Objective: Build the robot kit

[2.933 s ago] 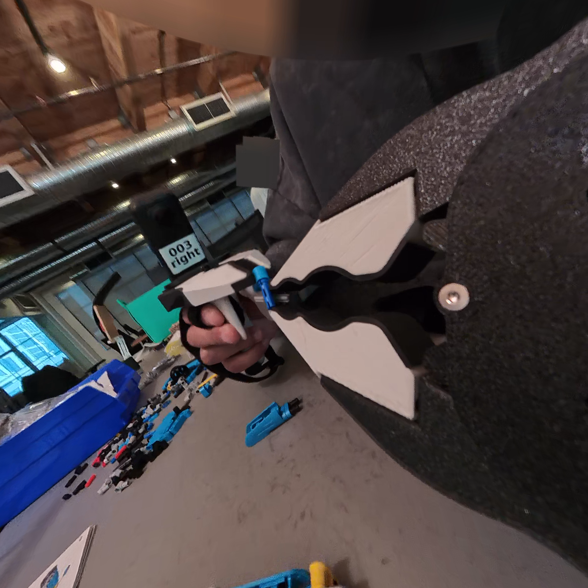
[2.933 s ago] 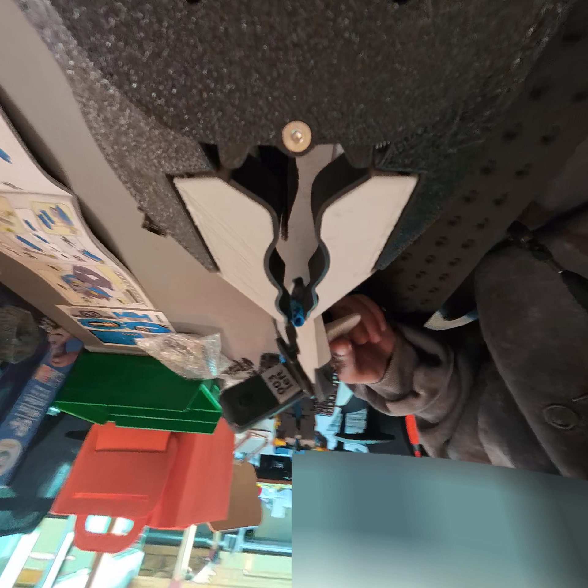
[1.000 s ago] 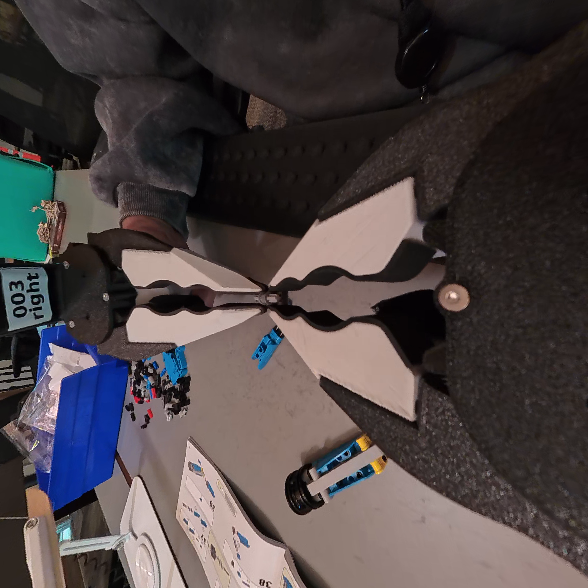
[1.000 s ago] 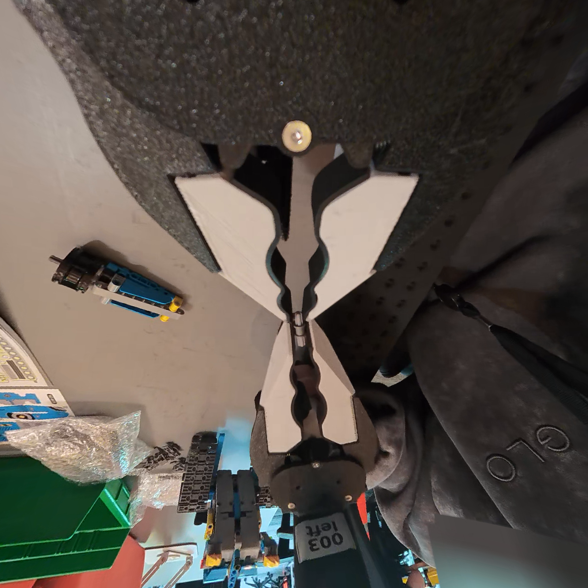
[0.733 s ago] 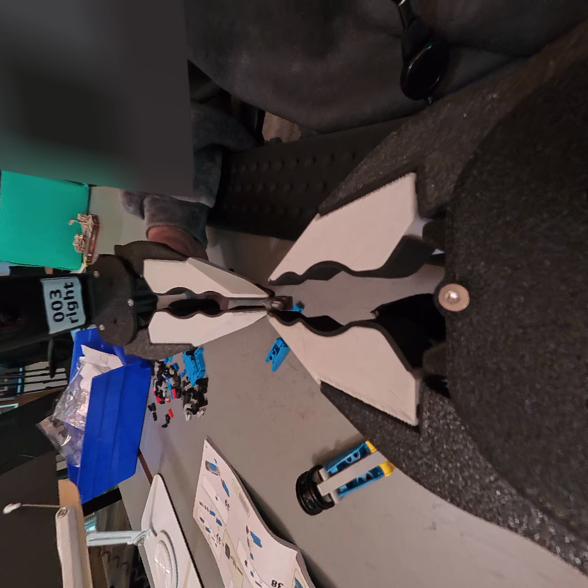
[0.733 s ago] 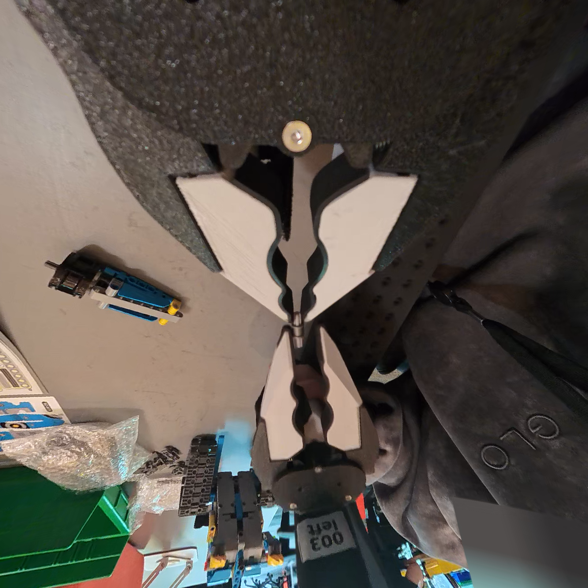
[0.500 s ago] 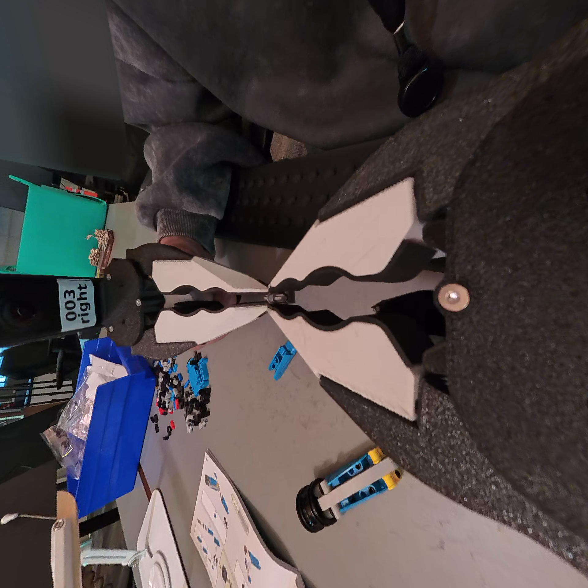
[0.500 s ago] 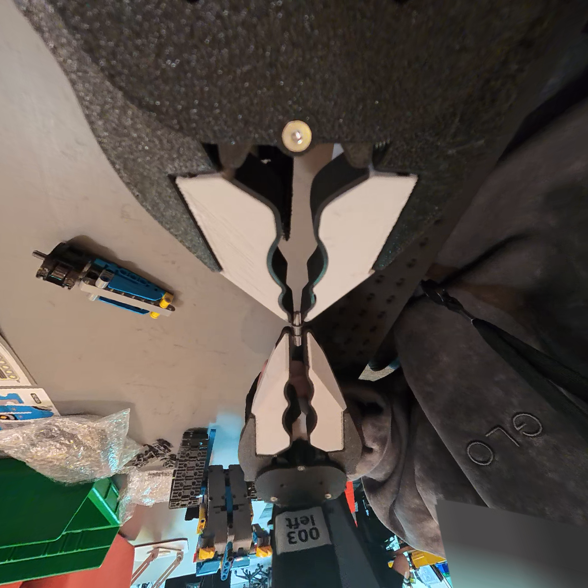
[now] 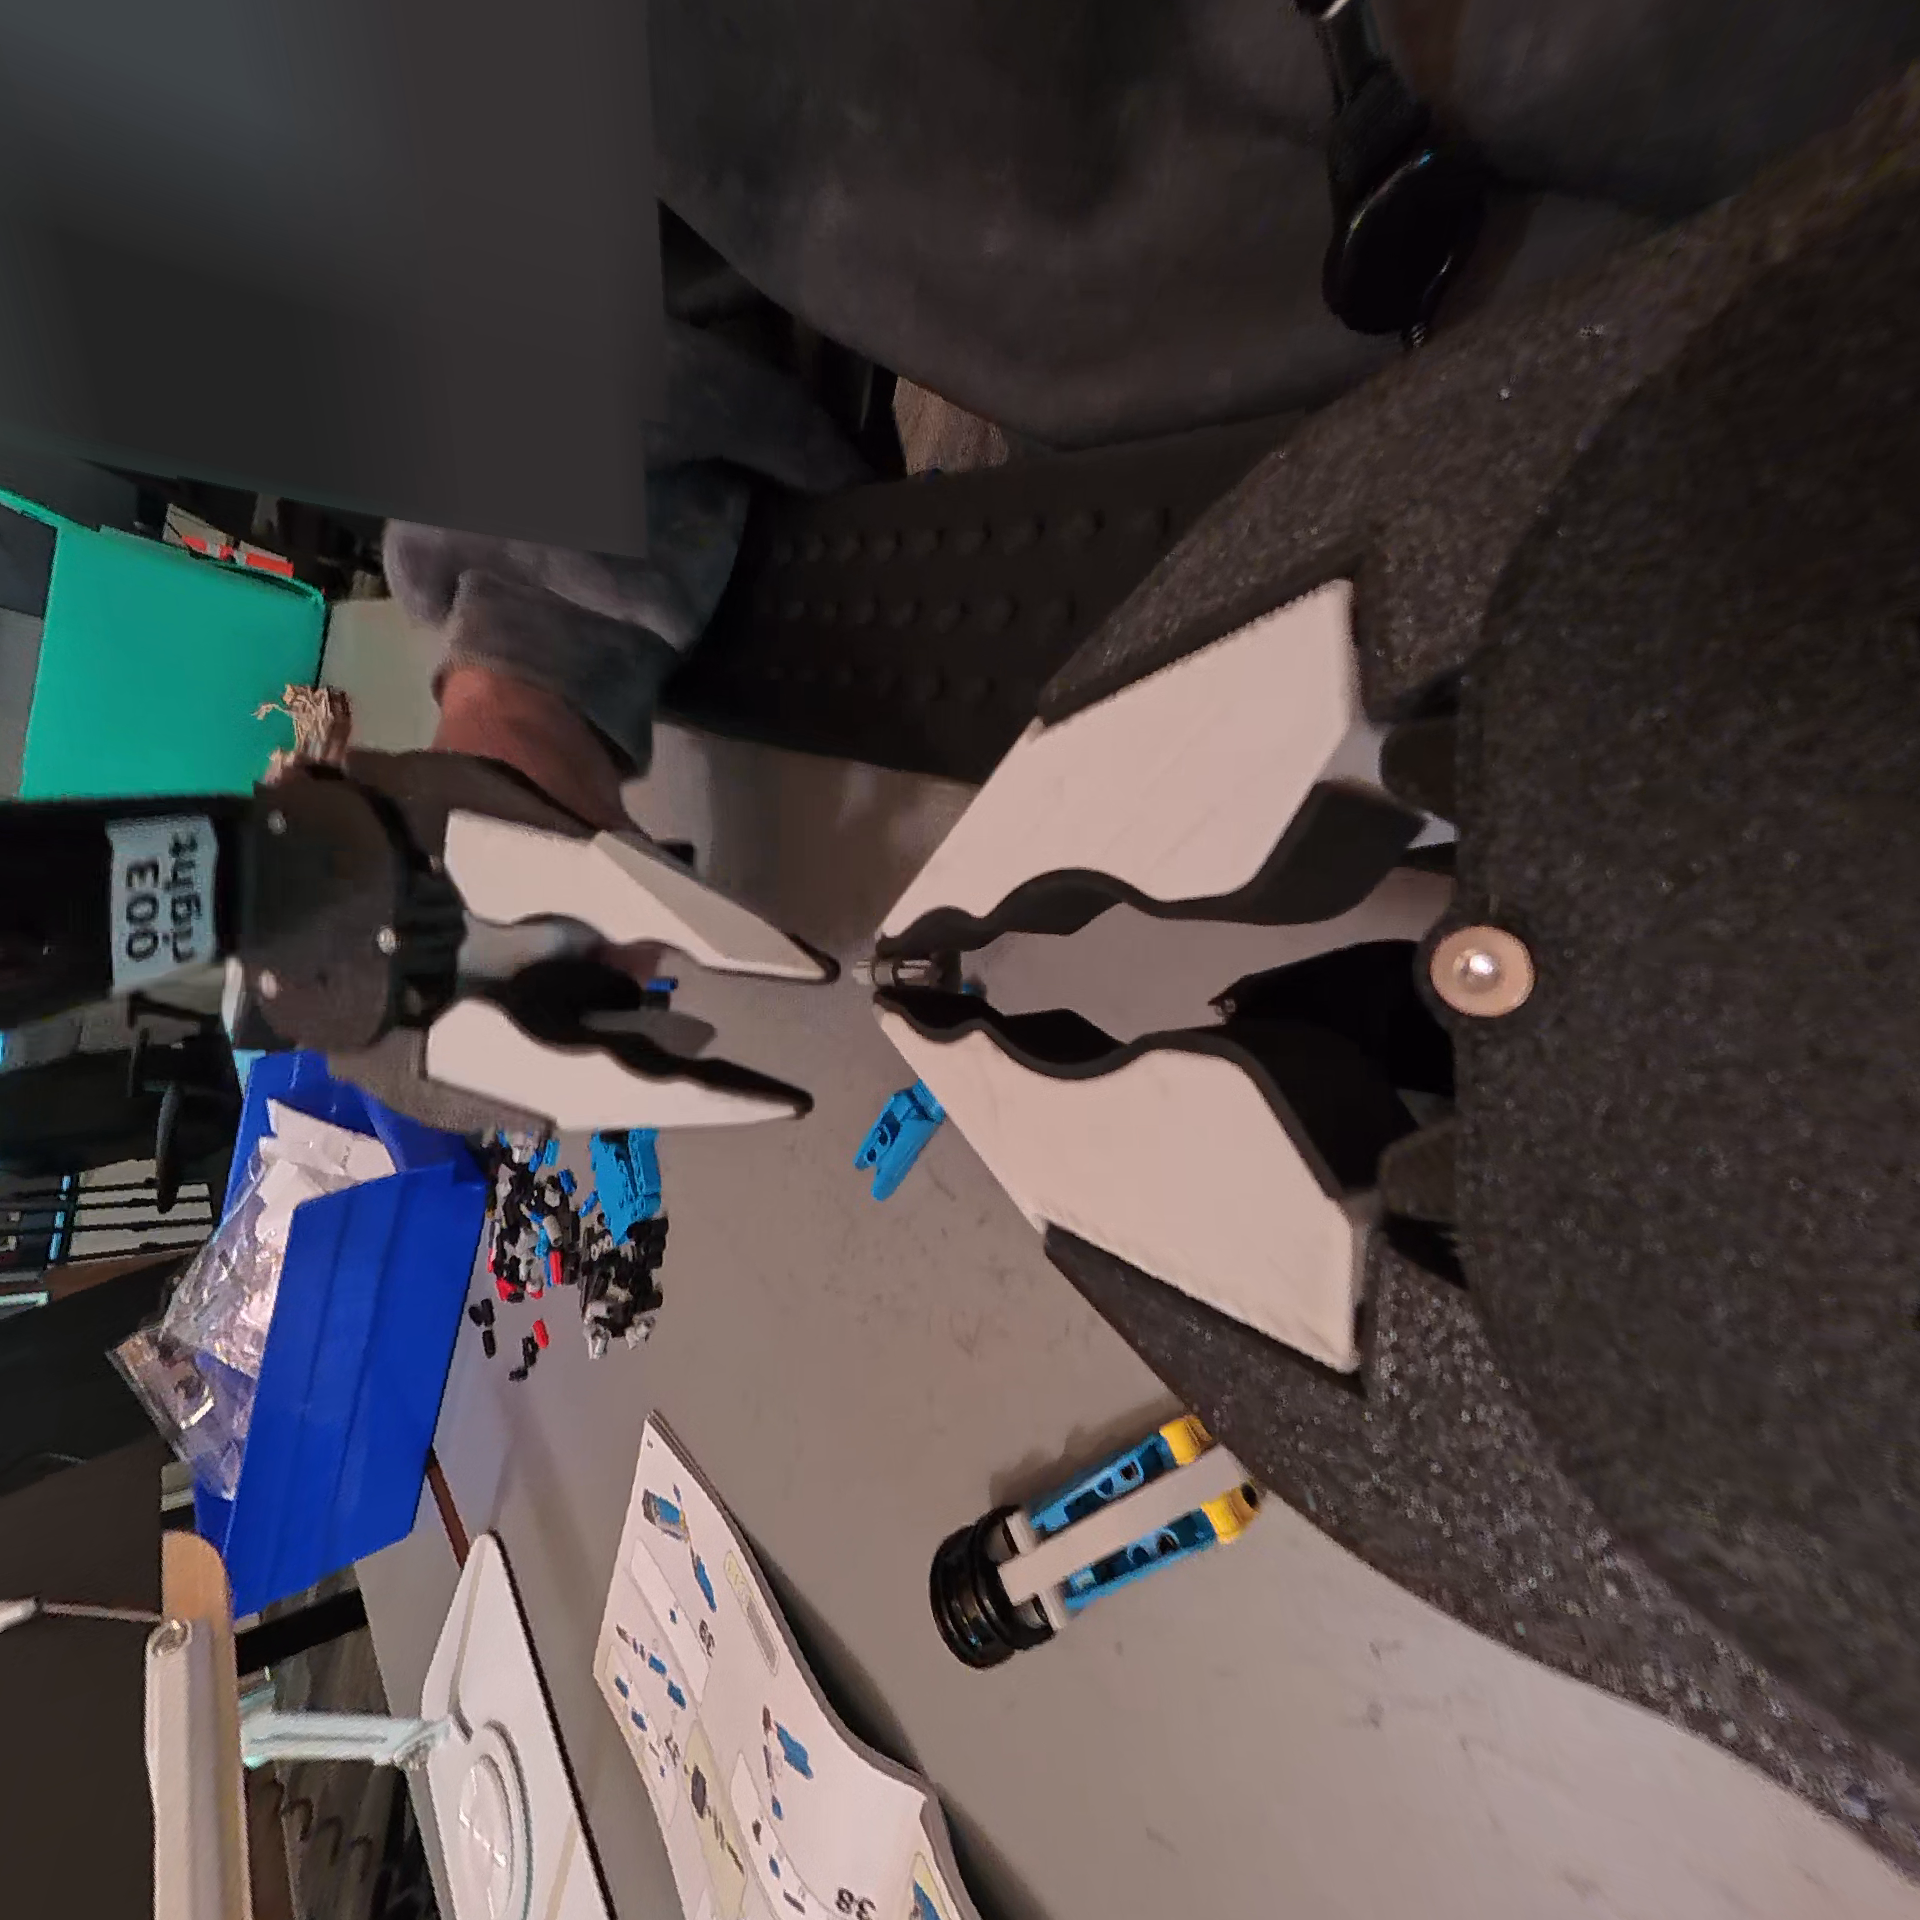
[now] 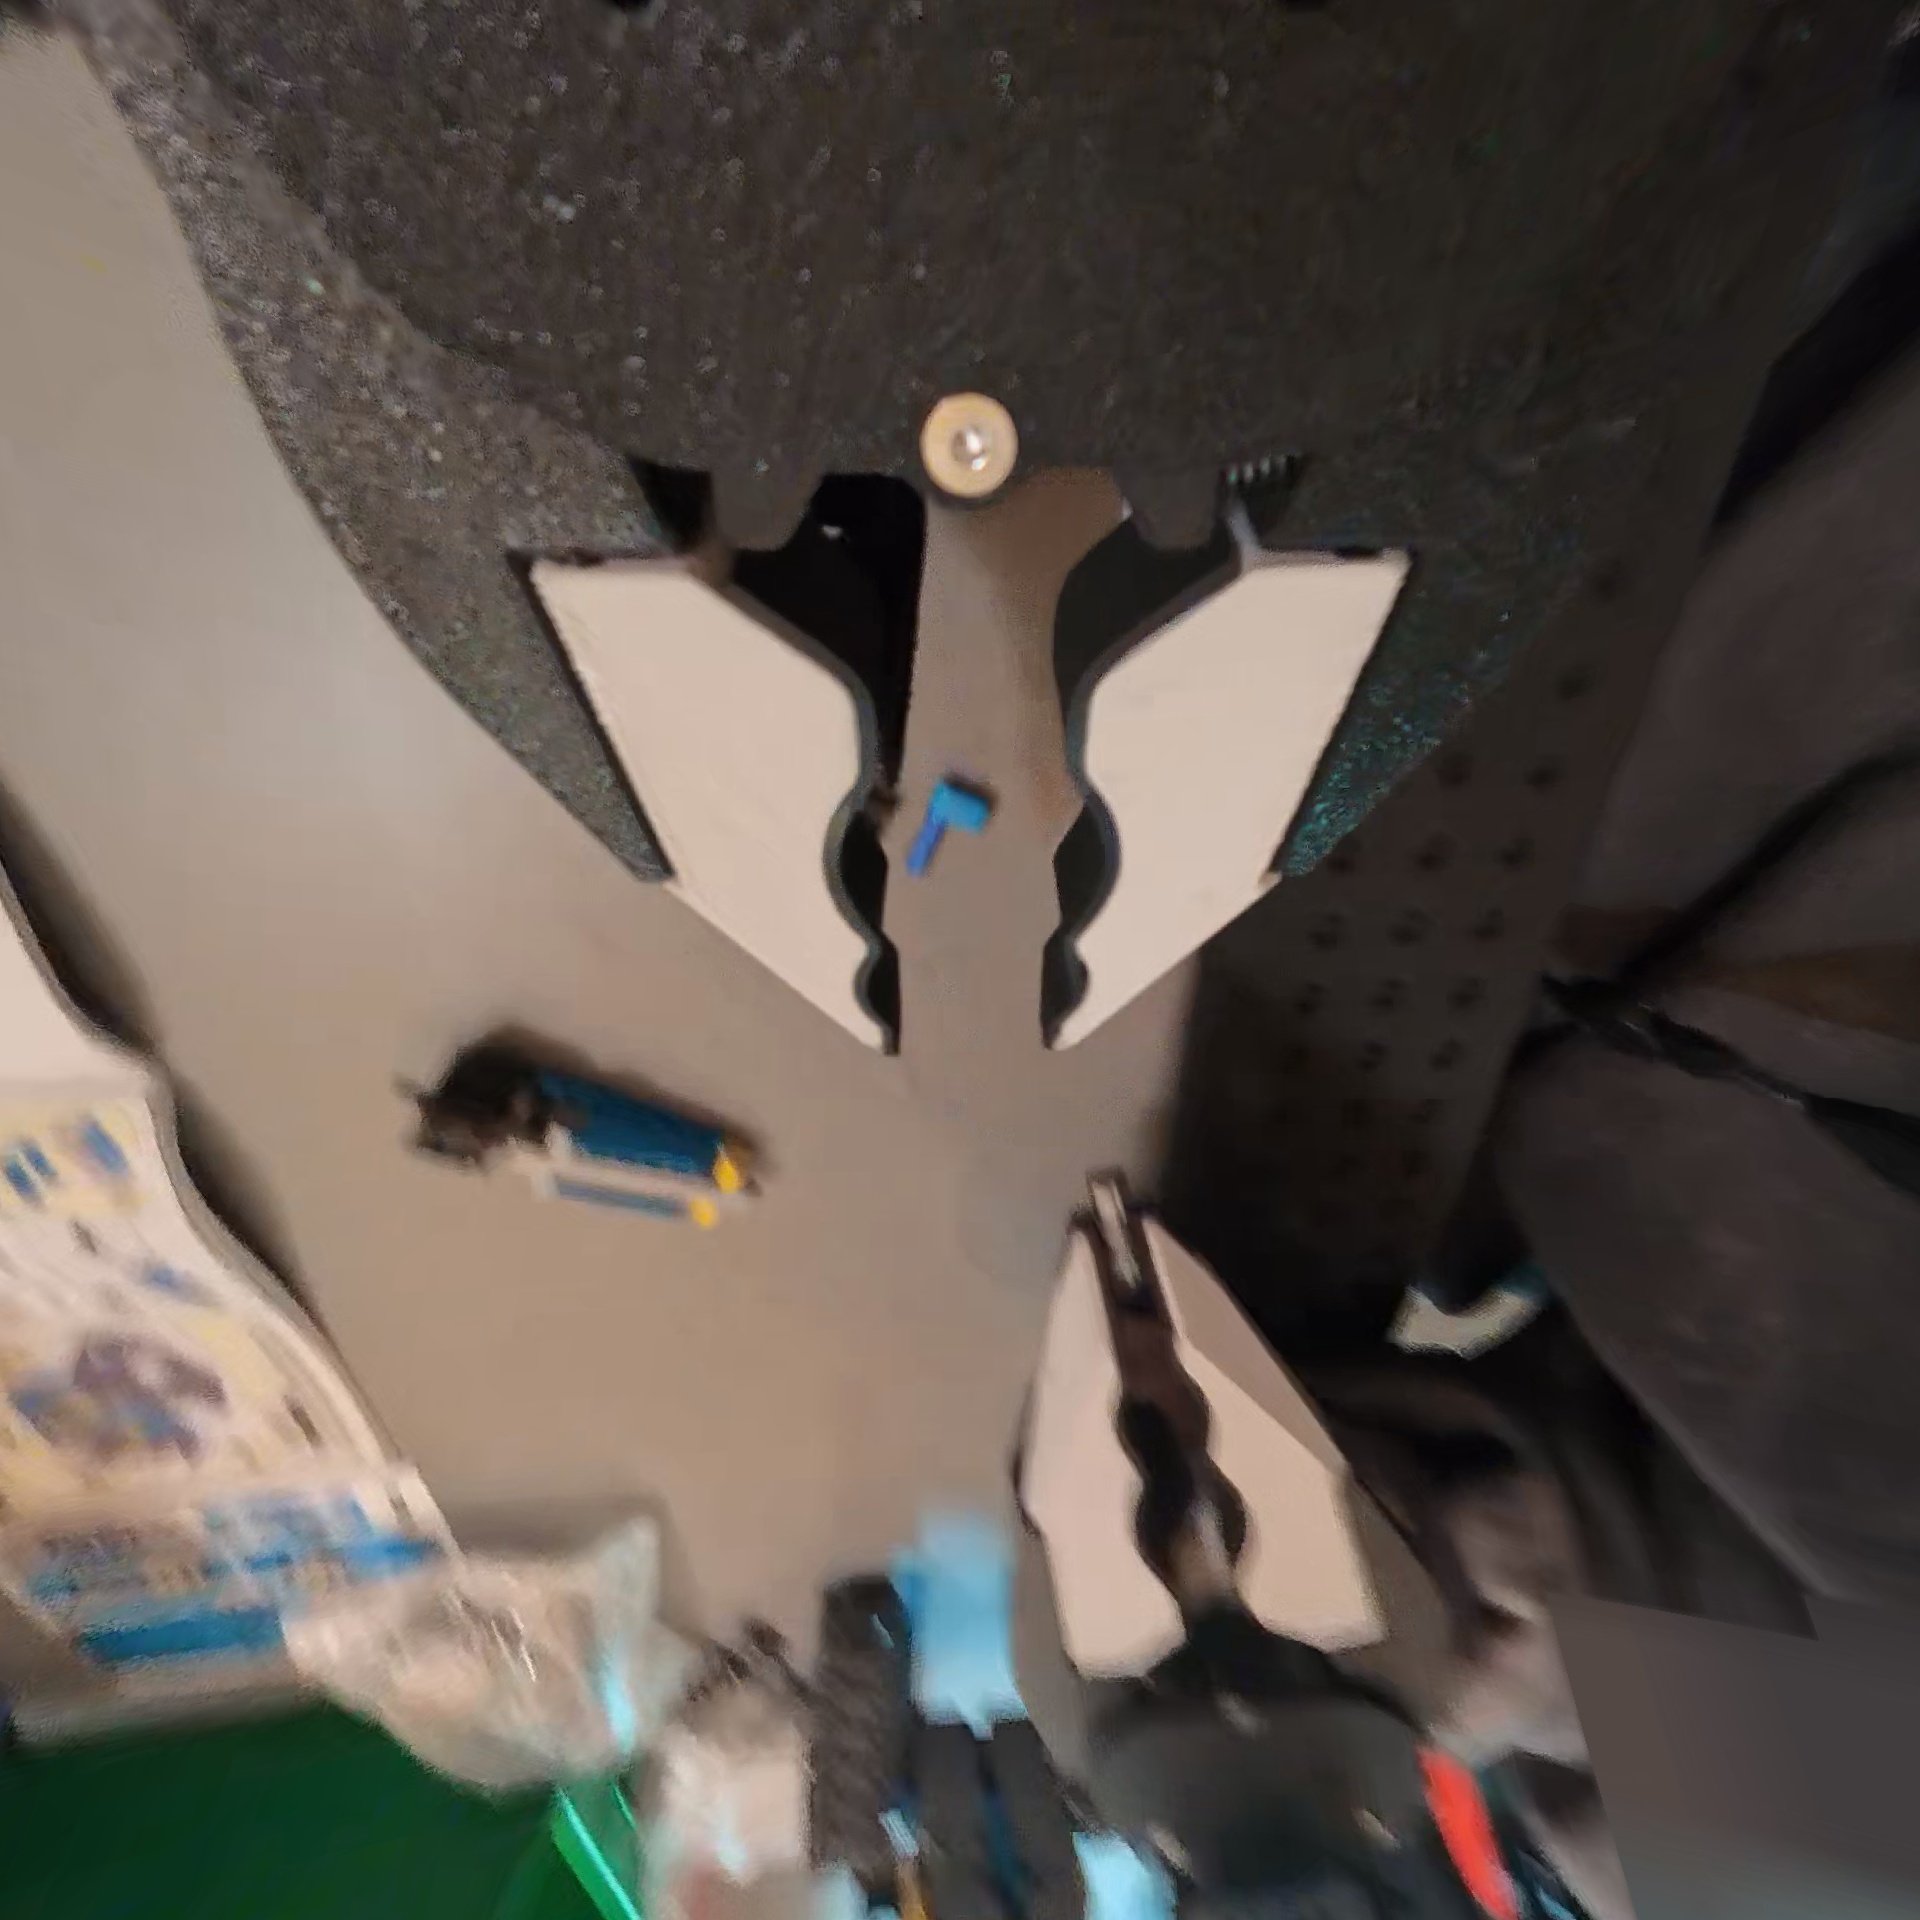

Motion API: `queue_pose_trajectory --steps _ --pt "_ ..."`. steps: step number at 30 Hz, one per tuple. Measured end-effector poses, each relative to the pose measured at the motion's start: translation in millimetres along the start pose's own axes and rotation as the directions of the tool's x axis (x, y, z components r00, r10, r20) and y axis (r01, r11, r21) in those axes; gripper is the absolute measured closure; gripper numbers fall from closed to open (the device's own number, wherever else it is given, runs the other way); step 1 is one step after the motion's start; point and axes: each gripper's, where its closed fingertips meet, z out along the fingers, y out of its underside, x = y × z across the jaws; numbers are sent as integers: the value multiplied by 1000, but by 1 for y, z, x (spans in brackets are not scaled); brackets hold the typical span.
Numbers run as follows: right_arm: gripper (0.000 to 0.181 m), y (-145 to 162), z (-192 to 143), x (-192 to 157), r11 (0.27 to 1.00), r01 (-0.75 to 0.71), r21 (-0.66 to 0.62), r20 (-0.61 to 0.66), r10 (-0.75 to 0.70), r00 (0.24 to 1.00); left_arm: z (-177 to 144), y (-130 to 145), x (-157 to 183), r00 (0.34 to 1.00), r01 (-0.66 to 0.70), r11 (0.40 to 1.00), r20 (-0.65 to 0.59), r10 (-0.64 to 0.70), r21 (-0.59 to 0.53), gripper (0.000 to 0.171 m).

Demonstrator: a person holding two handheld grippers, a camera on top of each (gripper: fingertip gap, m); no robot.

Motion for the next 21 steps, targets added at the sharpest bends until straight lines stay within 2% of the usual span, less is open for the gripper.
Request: queue_pose_trajectory --steps 1,3,7,10,14,16,21 --pt "149 13 -3 3 997 -42 -72 -51 38 998 0 1 -3 1000 9 1000 14 -9 -6 165" --pt "153 40 -4 6 973 -154 -172 -150 128 980 0 5 -7 999 21 1000 34 -20 -22 166" --pt "156 65 3 -2 899 -390 -199 -239 341 909 3 9 -8 999 30 999 29 -28 -43 166" --pt "157 72 0 5 861 -480 -168 -281 424 861 4 10 -10 998 58 997 15 -58 -46 166" --pt "157 70 10 11 834 -538 -125 -232 503 833 6 12 -12 995 100 994 -11 -101 -51 165" --pt "163 73 13 14 847 -511 -144 -260 466 846 6 12 -11 994 107 993 -21 -108 -47 166" --pt "159 73 14 11 888 -431 -160 -279 378 883 6 12 -8 994 103 993 -40 -106 -54 165"
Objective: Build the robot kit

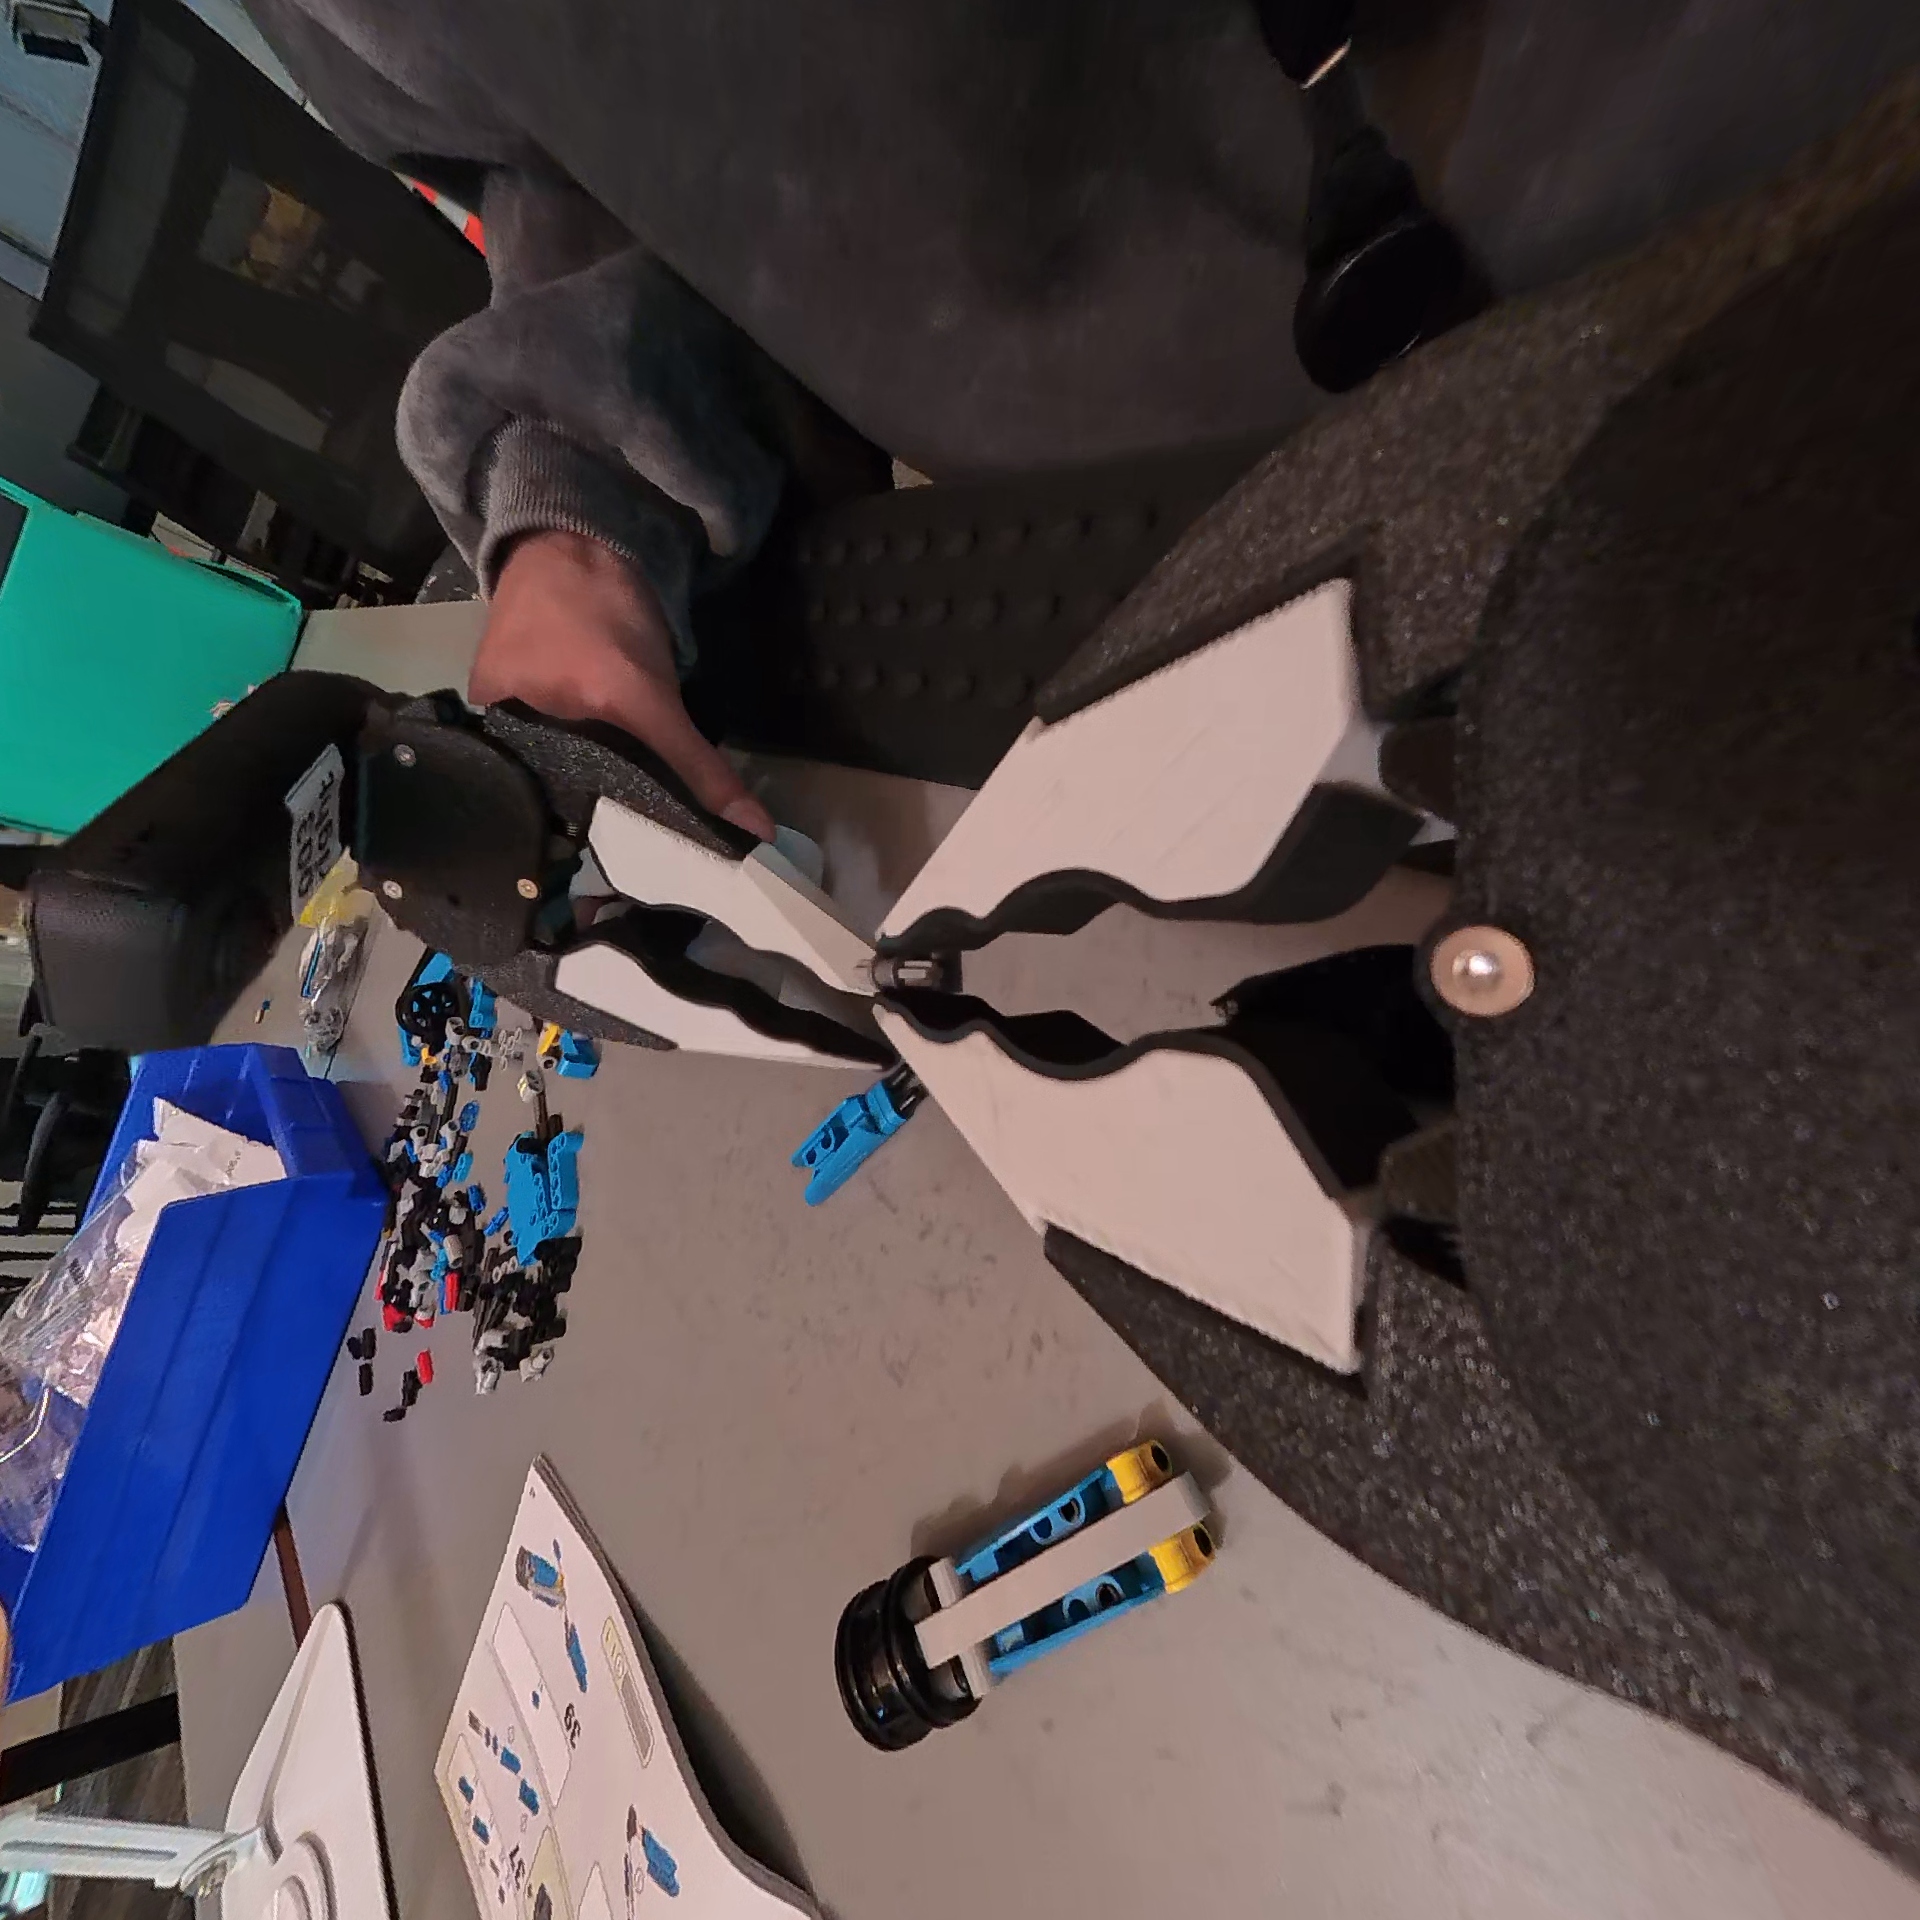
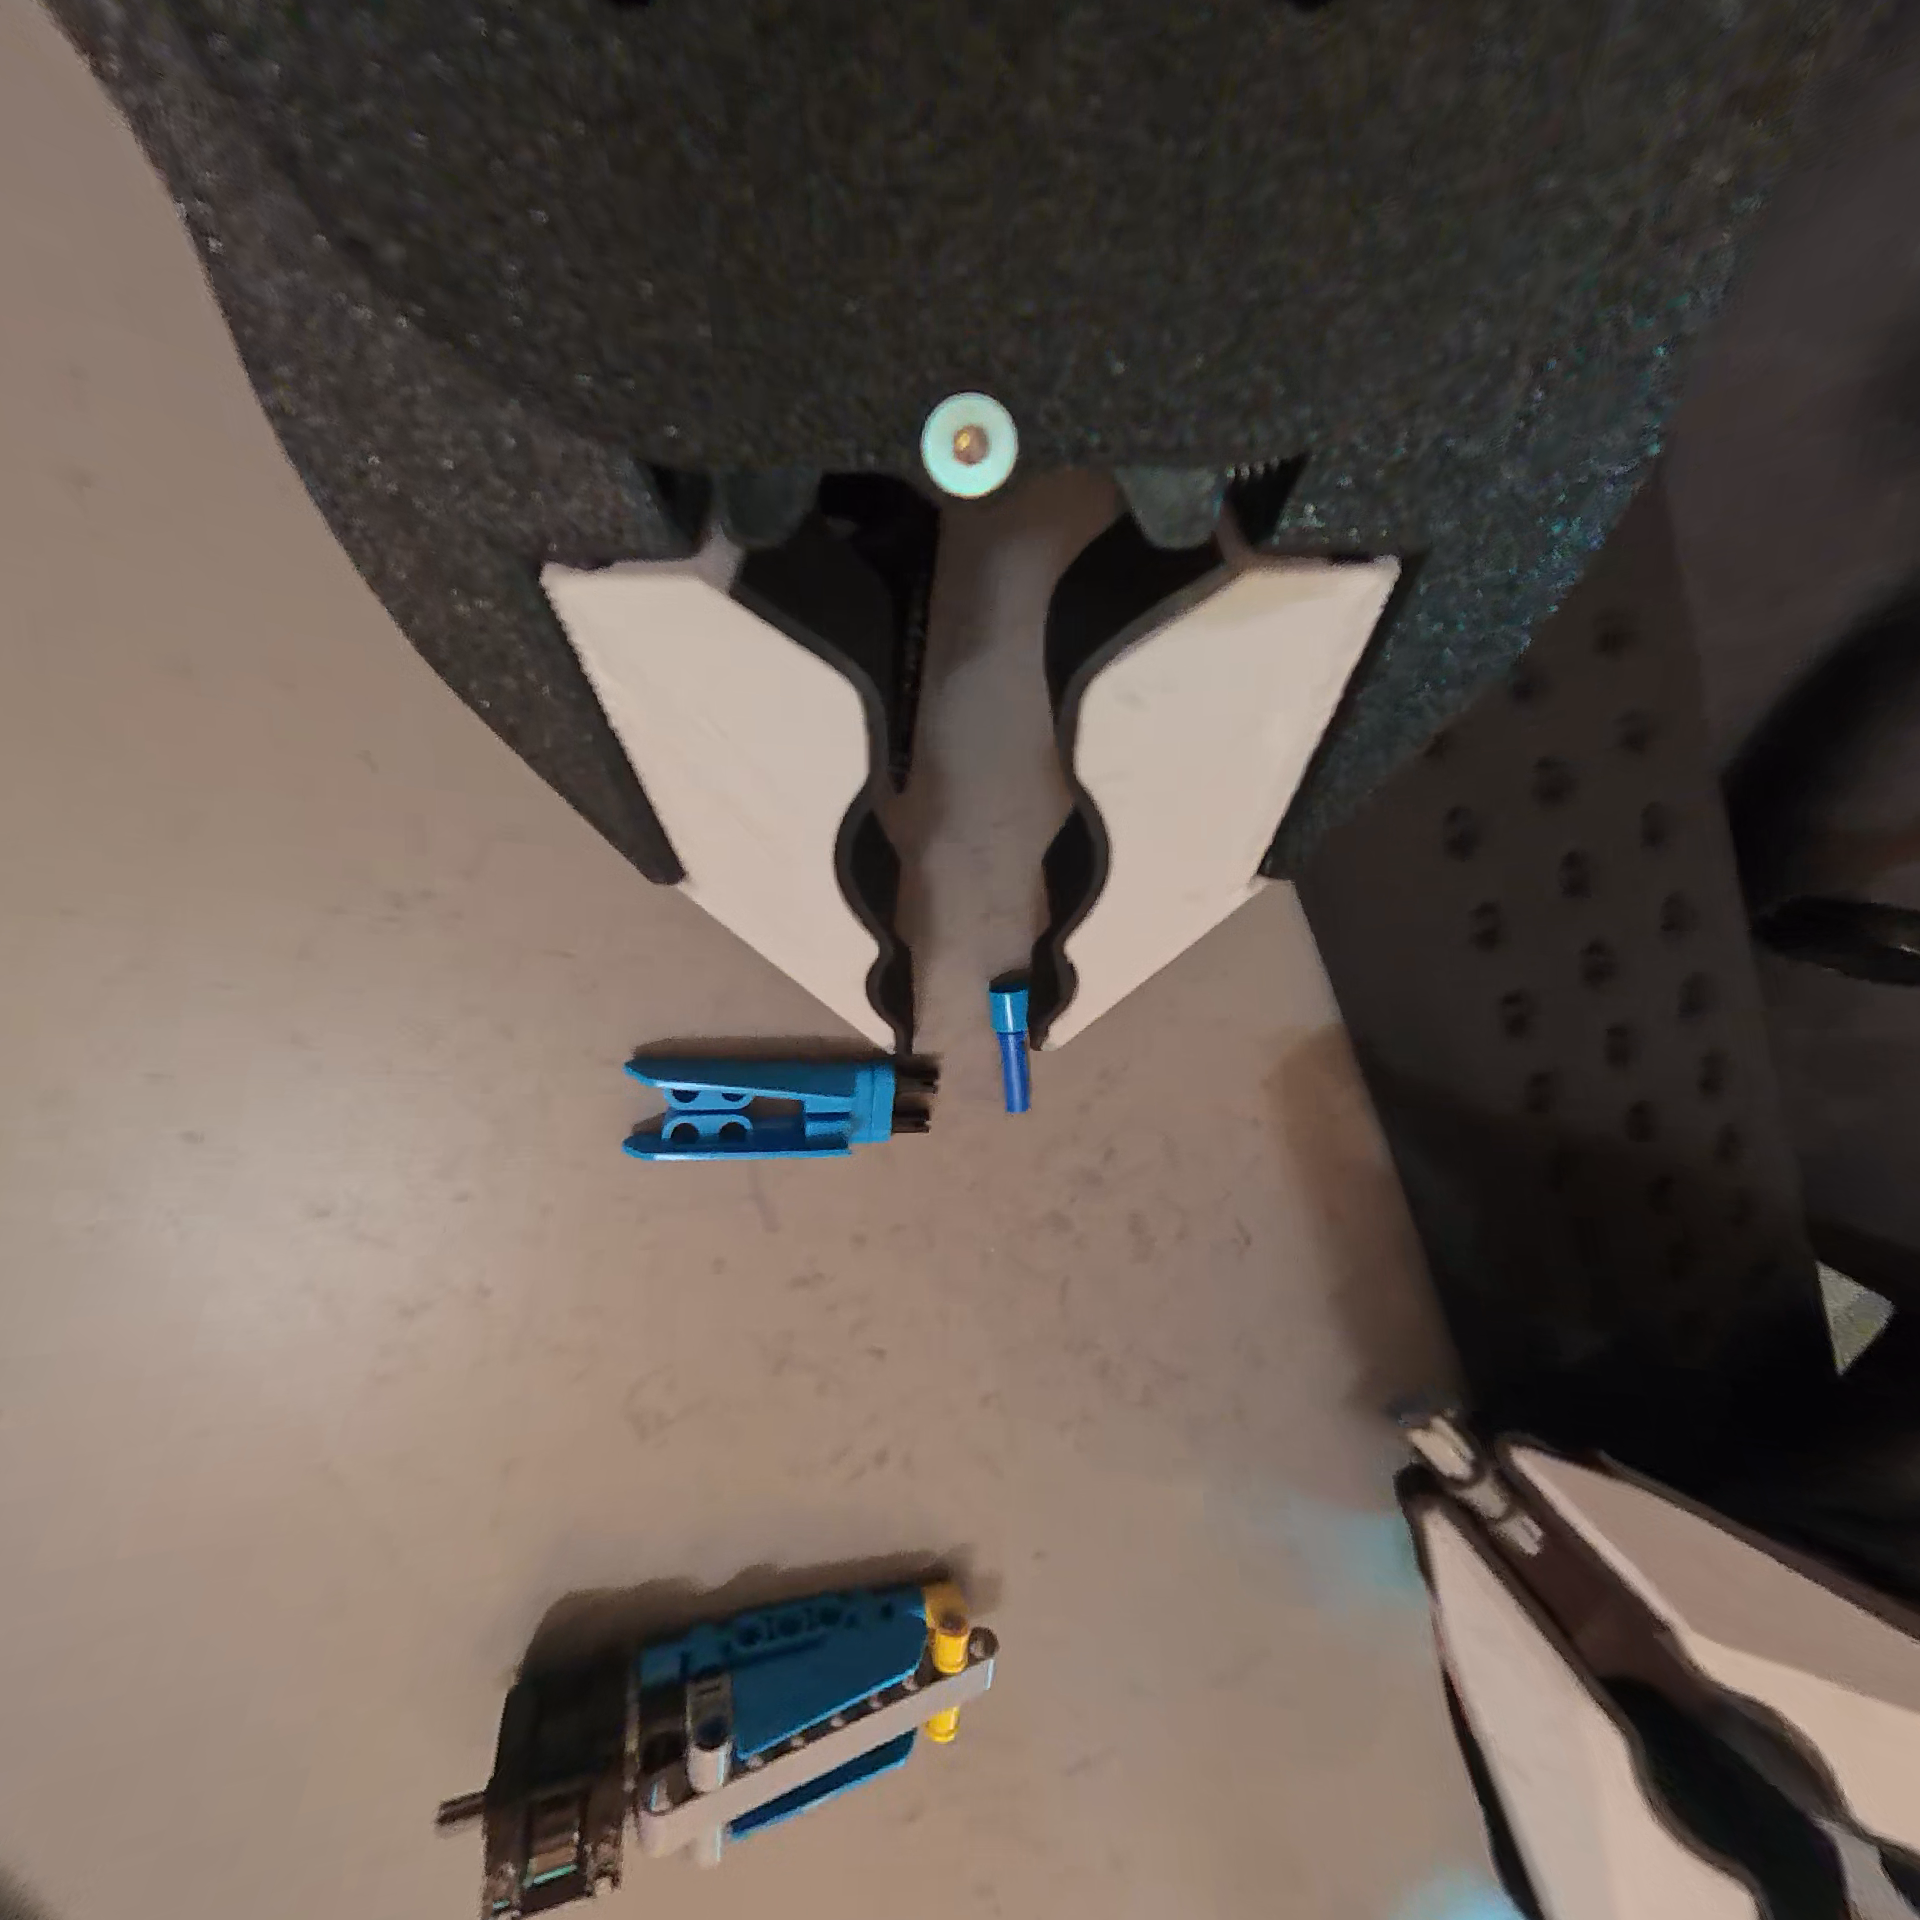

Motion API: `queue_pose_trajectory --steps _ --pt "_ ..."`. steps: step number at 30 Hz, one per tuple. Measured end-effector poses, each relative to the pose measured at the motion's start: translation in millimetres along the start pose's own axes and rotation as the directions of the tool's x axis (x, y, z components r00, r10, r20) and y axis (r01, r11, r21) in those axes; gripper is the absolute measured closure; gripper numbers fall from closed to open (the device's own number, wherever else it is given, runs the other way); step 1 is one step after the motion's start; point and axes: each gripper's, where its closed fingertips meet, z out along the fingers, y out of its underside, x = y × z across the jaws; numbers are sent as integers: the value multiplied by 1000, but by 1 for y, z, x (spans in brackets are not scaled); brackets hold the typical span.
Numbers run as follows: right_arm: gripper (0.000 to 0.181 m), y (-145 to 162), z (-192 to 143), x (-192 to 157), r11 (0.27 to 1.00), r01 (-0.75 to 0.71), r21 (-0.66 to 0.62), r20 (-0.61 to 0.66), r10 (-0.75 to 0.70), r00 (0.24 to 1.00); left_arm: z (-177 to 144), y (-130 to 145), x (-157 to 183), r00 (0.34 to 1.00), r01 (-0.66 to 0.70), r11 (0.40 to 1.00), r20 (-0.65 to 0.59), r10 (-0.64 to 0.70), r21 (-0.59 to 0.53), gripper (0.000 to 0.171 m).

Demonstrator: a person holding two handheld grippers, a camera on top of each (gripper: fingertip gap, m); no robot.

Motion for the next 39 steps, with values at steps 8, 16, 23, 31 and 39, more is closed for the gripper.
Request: queue_pose_trajectory --steps 8,16,23,31,39 --pt "162 3 -1 -10 998 60 -21 59 -59 997 1 1 0 1000 -2 1000 -3 2 -4 165" --pt "169 5 2 -6 983 178 -41 14 -177 984 2 3 0 1000 -13 1000 7 13 -19 165" --pt "173 5 1 -10 971 237 -12 7 -237 972 3 4 0 1000 -20 999 8 20 -27 165" --pt "174 -54 -26 -43 943 -56 328 336 -62 940 4 6 2 999 -36 999 -4 36 -37 166" --pt "174 -56 -17 -58 938 54 343 352 -181 918 3 6 4 1000 -19 999 -25 18 -30 166"
